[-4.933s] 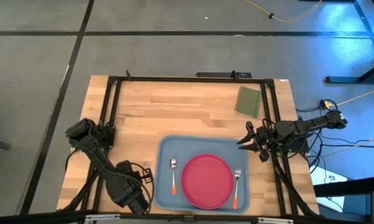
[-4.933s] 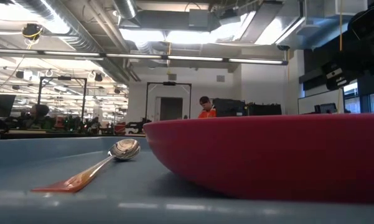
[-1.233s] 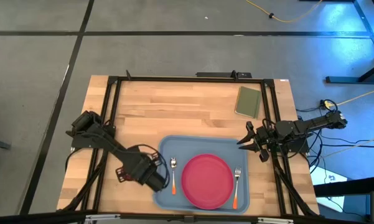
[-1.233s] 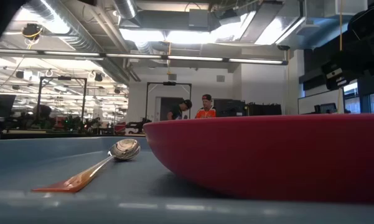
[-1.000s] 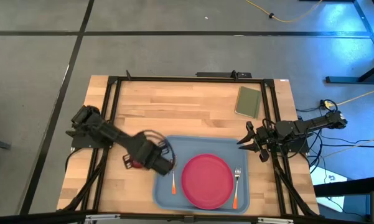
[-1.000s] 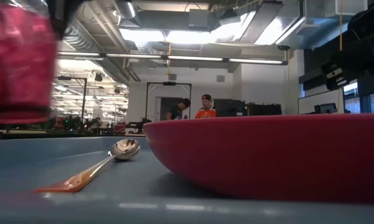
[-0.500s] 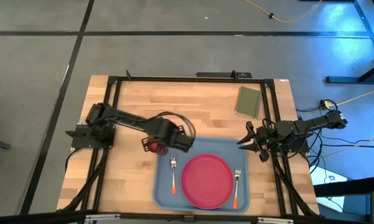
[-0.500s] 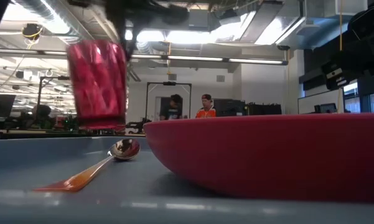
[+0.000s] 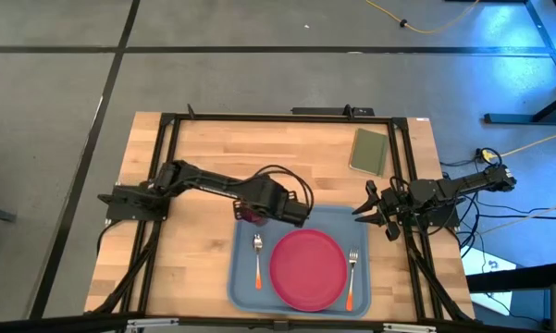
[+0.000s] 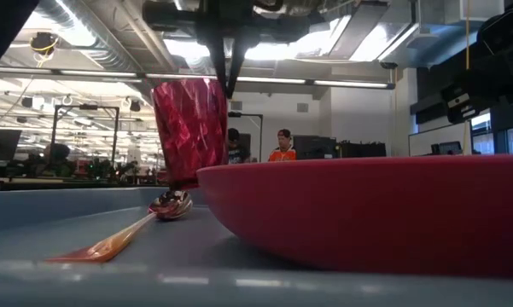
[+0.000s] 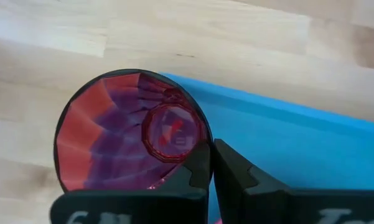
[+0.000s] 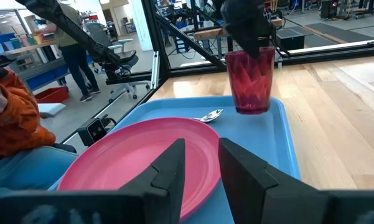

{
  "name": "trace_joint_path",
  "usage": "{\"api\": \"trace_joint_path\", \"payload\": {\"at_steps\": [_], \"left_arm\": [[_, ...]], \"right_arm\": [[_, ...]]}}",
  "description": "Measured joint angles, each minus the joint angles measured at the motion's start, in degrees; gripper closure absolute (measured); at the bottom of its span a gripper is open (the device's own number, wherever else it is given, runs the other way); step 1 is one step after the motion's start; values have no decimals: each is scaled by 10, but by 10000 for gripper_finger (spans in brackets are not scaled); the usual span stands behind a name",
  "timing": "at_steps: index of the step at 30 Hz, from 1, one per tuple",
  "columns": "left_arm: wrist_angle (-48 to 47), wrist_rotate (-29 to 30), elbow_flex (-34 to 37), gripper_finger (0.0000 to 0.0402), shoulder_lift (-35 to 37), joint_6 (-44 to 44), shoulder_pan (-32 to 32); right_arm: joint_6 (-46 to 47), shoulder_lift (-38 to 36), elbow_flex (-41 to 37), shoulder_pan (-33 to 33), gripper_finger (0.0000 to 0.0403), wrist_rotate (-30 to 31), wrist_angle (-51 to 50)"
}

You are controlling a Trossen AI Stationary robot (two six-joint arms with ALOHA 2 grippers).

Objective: Pick and place plate/cup/fork/spoon on tray
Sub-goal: Put the red cup to the top of the orange spoon on the blue serving tray

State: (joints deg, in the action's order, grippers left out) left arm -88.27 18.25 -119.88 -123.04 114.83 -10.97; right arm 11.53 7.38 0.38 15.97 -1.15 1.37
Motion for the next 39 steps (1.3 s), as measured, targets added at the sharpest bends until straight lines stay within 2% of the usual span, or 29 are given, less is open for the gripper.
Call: {"api": "trace_joint_path", "payload": {"at_steps": [6,13,28,39], "left_arm": [[-1,-12,-1,401,-5,0,-2],[7,12,-2,401,-14,1,-17],[14,-21,-1,393,-34,3,-13],[29,-12,-1,360,-34,5,-13]], "right_arm": [[0,0,0,0,301,0,0],[0,0,0,0,301,0,0],[0,0,0,0,301,0,0],[0,0,0,0,301,0,0]]}}
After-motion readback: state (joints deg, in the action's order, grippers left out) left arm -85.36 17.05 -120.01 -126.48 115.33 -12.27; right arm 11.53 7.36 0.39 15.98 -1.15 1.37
